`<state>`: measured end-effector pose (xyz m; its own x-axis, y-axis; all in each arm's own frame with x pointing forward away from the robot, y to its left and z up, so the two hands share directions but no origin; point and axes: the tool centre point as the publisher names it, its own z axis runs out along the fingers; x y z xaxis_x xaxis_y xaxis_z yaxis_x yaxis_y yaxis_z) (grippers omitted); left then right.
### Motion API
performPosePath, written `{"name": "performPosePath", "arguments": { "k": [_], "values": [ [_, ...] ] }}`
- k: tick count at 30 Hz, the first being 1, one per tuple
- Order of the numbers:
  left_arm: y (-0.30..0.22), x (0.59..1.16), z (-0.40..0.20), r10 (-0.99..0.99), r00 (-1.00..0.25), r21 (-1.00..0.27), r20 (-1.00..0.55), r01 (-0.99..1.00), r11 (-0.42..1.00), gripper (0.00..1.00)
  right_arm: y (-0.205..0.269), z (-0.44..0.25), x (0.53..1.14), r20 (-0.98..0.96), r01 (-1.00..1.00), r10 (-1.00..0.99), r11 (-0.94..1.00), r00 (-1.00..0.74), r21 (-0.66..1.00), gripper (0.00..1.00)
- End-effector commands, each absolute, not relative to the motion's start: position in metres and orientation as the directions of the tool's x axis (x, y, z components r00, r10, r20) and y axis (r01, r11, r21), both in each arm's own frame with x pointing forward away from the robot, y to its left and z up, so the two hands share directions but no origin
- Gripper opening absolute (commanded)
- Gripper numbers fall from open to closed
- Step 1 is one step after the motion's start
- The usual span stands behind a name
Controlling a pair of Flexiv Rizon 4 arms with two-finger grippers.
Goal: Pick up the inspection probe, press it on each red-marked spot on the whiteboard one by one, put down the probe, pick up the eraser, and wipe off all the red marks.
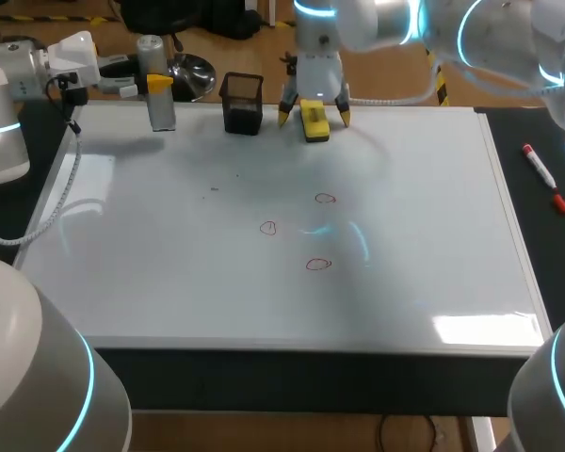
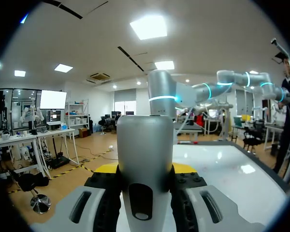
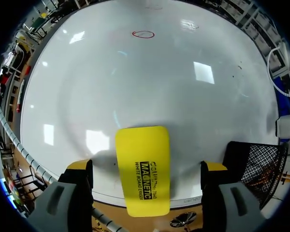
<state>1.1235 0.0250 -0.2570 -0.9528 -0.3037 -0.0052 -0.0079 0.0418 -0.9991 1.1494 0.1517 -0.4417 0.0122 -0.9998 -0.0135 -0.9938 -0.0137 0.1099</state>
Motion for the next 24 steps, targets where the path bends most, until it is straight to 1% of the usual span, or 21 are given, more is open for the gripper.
{"name": "performPosePath", "arguments": {
  "k": [1,7,9,10,11,24],
  "values": [
    [0.024,1.122,-0.256,-0.307,-0.952,-0.999,-0.007,-0.006,0.042,0.0,0.156,-0.455,1.153,-0.004,-0.992,-1.0,-0.027,0.027,0.125,0.0],
    [0.024,1.122,-0.256,-0.307,-0.952,-0.999,-0.007,-0.006,0.042,0.0,0.158,-0.452,1.155,0.008,-0.991,-0.999,-0.035,0.036,0.13,0.0],
    [0.024,1.122,-0.256,-0.307,-0.952,-0.999,-0.007,-0.006,0.042,0.0,0.156,-0.447,1.157,0.001,-0.994,-1.0,-0.004,0.004,0.112,0.0],
    [0.024,1.122,-0.256,-0.307,-0.952,-0.999,-0.007,-0.006,0.042,0.0,0.155,-0.444,1.158,-0.011,-0.994,-1.0,-0.002,0.0,0.106,0.02],
    [0.024,1.122,-0.256,-0.307,-0.952,-0.999,-0.007,-0.006,0.042,0.0,0.154,-0.441,1.158,-0.012,-0.995,-1.0,0.009,-0.01,0.095,0.0],
    [0.024,1.122,-0.256,-0.307,-0.952,-0.999,-0.007,-0.006,0.042,0.0,0.147,-0.432,1.159,-0.022,-0.997,-0.999,0.03,-0.032,0.076,0.0]
  ]
}}
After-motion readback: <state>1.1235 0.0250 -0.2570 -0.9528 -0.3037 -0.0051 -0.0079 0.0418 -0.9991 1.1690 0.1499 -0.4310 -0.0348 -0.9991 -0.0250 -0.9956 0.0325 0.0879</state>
